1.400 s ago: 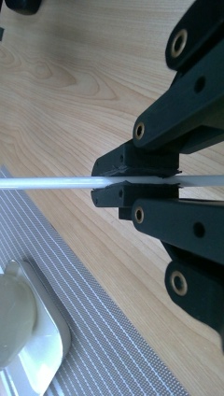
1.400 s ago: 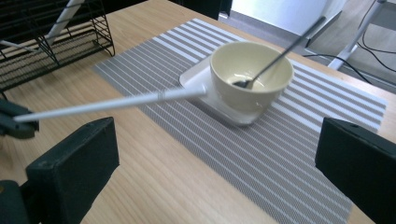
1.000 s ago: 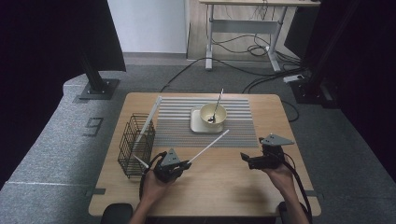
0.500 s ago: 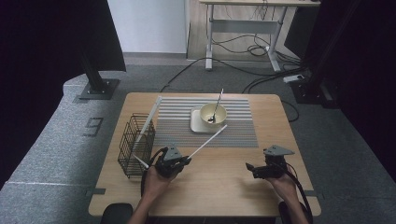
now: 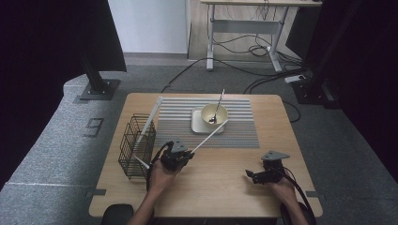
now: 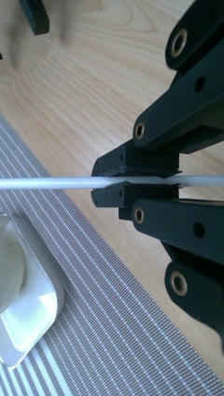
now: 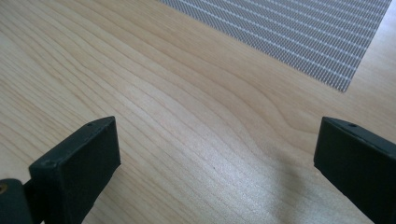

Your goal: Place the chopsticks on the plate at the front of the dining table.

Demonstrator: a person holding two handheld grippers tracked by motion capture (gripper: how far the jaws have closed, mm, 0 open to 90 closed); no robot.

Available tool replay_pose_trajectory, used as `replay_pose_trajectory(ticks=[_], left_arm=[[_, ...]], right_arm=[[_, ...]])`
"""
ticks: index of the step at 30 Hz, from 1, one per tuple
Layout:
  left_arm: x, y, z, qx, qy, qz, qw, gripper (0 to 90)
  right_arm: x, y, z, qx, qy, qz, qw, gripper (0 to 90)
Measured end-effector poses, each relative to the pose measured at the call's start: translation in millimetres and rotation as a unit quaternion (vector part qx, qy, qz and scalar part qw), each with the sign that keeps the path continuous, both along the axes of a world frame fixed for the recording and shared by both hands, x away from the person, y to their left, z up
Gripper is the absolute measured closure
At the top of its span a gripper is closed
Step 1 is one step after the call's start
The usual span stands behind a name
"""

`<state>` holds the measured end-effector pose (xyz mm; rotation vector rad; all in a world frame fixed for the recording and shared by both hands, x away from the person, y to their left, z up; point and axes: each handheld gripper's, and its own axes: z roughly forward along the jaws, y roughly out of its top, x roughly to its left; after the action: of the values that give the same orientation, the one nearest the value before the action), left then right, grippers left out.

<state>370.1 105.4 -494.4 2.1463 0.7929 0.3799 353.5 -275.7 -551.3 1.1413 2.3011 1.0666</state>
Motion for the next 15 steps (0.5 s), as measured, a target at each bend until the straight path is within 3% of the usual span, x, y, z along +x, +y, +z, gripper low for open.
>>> replay_pose_trajectory(ticks=[4, 6, 15], left_arm=[[6.8, -3.6, 1.6, 0.002, 0.001, 0.006, 1.0, 84.9], [9.8, -5.1, 2.3, 0.005, 0.001, 0.01, 0.9999, 84.9], [25.9, -9.7, 3.9, -0.003, 0.007, 0.028, 0.9996, 84.9]], right_arm=[[0.6, 0.8, -4.7, -0.002, 0.006, 0.0, 1.0, 0.2], [2.6, 3.3, -6.5, -0.018, 0.024, 0.006, 0.9995, 0.0], [2.0, 4.8, -6.5, -0.022, 0.025, 0.011, 0.9994, 0.0]])
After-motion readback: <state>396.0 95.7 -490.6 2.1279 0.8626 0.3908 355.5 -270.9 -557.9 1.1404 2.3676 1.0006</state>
